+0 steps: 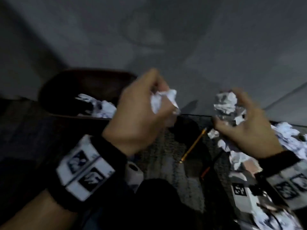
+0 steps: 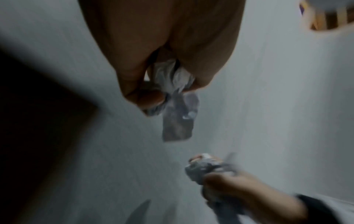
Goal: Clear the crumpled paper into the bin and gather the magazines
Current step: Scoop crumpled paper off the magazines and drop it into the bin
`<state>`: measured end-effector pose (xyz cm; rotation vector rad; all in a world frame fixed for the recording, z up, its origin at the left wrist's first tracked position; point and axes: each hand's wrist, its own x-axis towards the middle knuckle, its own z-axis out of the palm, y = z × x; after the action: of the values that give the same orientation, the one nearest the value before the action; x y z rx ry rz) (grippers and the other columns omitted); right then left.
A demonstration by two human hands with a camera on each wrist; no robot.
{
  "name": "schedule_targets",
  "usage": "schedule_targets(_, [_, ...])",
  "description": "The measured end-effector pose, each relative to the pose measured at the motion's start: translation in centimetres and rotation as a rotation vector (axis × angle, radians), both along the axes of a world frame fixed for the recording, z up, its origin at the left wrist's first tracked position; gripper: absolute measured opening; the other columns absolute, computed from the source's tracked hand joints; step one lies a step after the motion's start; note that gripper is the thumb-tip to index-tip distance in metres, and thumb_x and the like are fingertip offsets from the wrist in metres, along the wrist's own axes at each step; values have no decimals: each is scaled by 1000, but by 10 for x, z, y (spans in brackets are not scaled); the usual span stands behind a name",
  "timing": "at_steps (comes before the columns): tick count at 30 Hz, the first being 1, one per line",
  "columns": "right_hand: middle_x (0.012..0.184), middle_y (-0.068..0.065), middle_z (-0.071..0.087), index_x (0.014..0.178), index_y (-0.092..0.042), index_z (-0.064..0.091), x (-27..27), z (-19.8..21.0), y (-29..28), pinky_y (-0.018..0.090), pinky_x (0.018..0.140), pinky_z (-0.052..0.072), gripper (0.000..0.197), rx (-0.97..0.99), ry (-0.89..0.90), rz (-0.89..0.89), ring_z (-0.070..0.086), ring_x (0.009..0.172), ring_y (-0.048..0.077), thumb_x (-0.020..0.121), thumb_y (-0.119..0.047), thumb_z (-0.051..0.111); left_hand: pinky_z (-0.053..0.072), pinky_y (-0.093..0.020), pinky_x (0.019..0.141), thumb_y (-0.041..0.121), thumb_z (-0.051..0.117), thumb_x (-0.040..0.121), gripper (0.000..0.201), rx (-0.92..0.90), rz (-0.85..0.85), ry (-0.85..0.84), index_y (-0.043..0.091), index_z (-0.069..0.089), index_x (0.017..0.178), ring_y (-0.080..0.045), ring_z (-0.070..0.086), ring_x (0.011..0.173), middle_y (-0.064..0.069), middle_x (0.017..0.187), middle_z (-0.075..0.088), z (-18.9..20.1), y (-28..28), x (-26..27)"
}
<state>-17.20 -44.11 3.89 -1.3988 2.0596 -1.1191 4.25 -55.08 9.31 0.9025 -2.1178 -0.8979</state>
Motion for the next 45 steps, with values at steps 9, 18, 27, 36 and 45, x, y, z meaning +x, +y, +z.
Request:
schedule_targets(9, [86, 5, 60, 93, 0, 59, 146, 61, -169, 19, 75, 47, 25, -57, -192, 553, 55, 77, 2, 83, -21, 70, 48, -30, 76, 48, 56, 73, 34, 214, 245, -505, 19, 61, 89, -24, 63, 83, -7, 91, 68, -11, -119, 100])
schedule_targets(18, [138, -7, 55, 148, -33, 31, 123, 63, -133, 33, 103, 42, 66, -15, 364, 558, 53, 124, 12, 90, -59, 49, 53, -33, 80, 10, 44, 84, 25, -167, 377, -109, 29, 60, 90, -17, 66, 85, -2, 90, 68, 26, -84, 86])
schedule_targets(27, [91, 0, 68, 105, -17, 67, -51, -31, 63, 23, 71, 45, 17, 424, 280, -91, 63, 79, 15, 91, -15, 57, 47, -30, 67, 23, 44, 89, 10, 107, -503, -263, 27, 53, 90, -9, 56, 69, 9, 77, 55, -92, 55, -39])
schedule_targets(36, [142, 5, 32, 145, -38, 27, 6, -131, 269, 43, 98, 46, 86, 896, 397, -109, 42, 123, 27, 70, -71, 54, 48, -43, 89, 31, 52, 89, 17, 64, -768, -840, 29, 55, 106, -25, 55, 104, 0, 108, 56, -194, 130, -116])
schedule_targets(45, [154, 11, 25, 149, -38, 18, 26, -178, 260, 58, 112, 20, 90, 908, 409, -573, 24, 141, 36, 73, -86, 27, 25, -63, 107, 68, 69, 63, 97, 19, -525, -1038, 32, 27, 143, -54, 10, 137, -13, 157, -1, -210, 104, -225])
